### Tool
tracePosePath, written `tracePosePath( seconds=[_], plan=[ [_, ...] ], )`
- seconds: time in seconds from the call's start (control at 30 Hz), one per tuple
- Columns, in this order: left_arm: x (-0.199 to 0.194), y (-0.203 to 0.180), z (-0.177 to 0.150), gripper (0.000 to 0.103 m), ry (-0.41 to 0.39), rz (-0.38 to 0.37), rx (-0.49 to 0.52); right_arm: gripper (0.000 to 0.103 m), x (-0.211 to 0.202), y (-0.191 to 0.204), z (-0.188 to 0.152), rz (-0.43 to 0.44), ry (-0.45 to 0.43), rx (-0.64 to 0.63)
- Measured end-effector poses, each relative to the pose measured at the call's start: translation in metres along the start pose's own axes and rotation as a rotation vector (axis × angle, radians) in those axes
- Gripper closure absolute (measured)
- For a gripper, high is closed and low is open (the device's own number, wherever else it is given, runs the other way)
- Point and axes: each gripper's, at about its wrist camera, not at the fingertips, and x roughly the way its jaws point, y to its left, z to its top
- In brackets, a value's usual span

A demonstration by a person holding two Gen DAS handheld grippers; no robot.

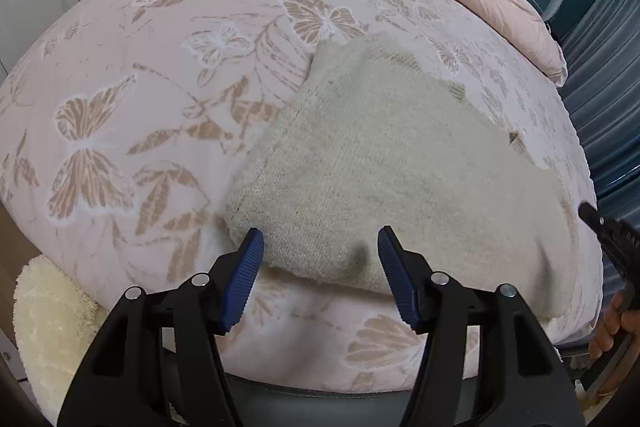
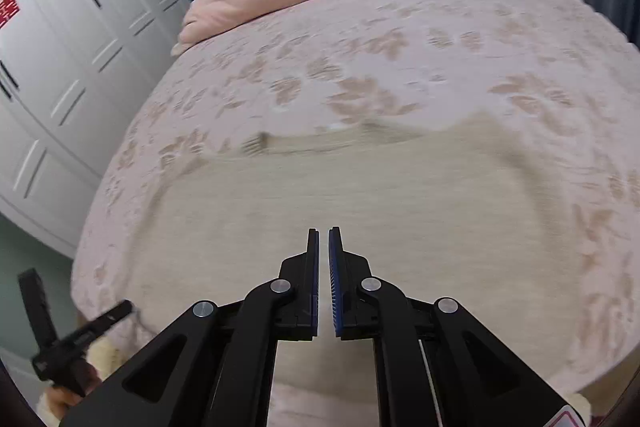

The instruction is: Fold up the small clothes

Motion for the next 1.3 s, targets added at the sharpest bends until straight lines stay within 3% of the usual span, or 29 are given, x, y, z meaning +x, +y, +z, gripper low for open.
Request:
tracePosePath(
  seconds=[0.1, 0.2, 0.27, 0.37, 0.43, 0.53, 0.57, 0.67, 0.73, 0.83, 0.93, 1.03, 1.07, 1.1, 1.17, 1.2, 1.23, 1.3],
  plan=[
    [0.005, 0.003, -0.003, 0.045, 0.013, -0.005, -0.023, 0.096, 0.070, 0.045, 0.010, 0.021, 0.128, -0.064],
    [0.007, 0.004, -0.003, 0.045, 0.019, -0.001, -0.020, 0.100, 0.137, 0.074, 0.009, -0.047, 0.257, -0.134],
    [0.005, 0.008, -0.003, 0.045, 0.026, -0.012, -0.033, 0.097, 0.140, 0.087, 0.013, -0.108, 0.224, -0.161],
    [0.003, 0.017, -0.002, 0.045, 0.024, -0.043, -0.065, 0.095, 0.118, 0.102, 0.023, 0.005, 0.160, -0.092],
    [0.004, 0.021, -0.002, 0.045, 0.031, -0.066, -0.096, 0.095, 0.123, 0.112, 0.024, 0.006, 0.168, -0.104],
    [0.005, 0.017, -0.002, 0.044, 0.039, -0.080, -0.117, 0.098, 0.163, 0.120, 0.018, -0.044, 0.251, -0.142],
    [0.005, 0.015, -0.002, 0.044, 0.041, -0.080, -0.112, 0.099, 0.167, 0.119, 0.018, -0.048, 0.233, -0.145],
    [0.000, 0.010, -0.004, 0.039, 0.045, -0.114, -0.123, 0.096, 0.149, 0.116, 0.028, 0.014, 0.216, -0.093],
    [-0.003, 0.008, -0.006, 0.038, 0.041, -0.130, -0.130, 0.097, 0.115, 0.100, 0.030, 0.061, 0.143, -0.086],
    [-0.001, 0.000, -0.008, 0.038, 0.044, -0.115, -0.099, 0.097, 0.068, 0.039, 0.028, 0.005, 0.056, -0.019],
    [0.001, -0.008, -0.010, 0.038, 0.053, -0.106, -0.088, 0.095, 0.029, -0.060, 0.024, -0.126, 0.011, 0.141],
    [0.001, -0.023, -0.012, 0.038, 0.050, -0.101, -0.055, 0.095, 0.006, -0.158, 0.010, -0.228, 0.014, 0.332],
    [0.001, -0.028, -0.014, 0.037, 0.047, -0.092, -0.041, 0.103, 0.008, -0.181, 0.005, -0.279, 0.041, 0.344],
    [0.002, -0.032, -0.014, 0.036, 0.048, -0.086, -0.037, 0.103, 0.010, -0.199, -0.001, -0.289, 0.062, 0.357],
    [0.004, -0.036, -0.015, 0.032, 0.053, -0.092, -0.054, 0.103, -0.004, -0.208, -0.006, -0.252, 0.036, 0.413],
    [0.004, -0.035, -0.015, 0.028, 0.048, -0.103, -0.079, 0.096, -0.013, -0.197, -0.005, -0.239, 0.008, 0.398],
    [0.004, -0.031, -0.014, 0.025, 0.040, -0.106, -0.115, 0.089, -0.019, -0.177, -0.003, -0.221, -0.016, 0.350],
    [0.005, -0.019, -0.014, 0.020, 0.015, -0.096, -0.211, 0.089, -0.023, -0.127, 0.000, -0.166, -0.041, 0.231]
  ],
)
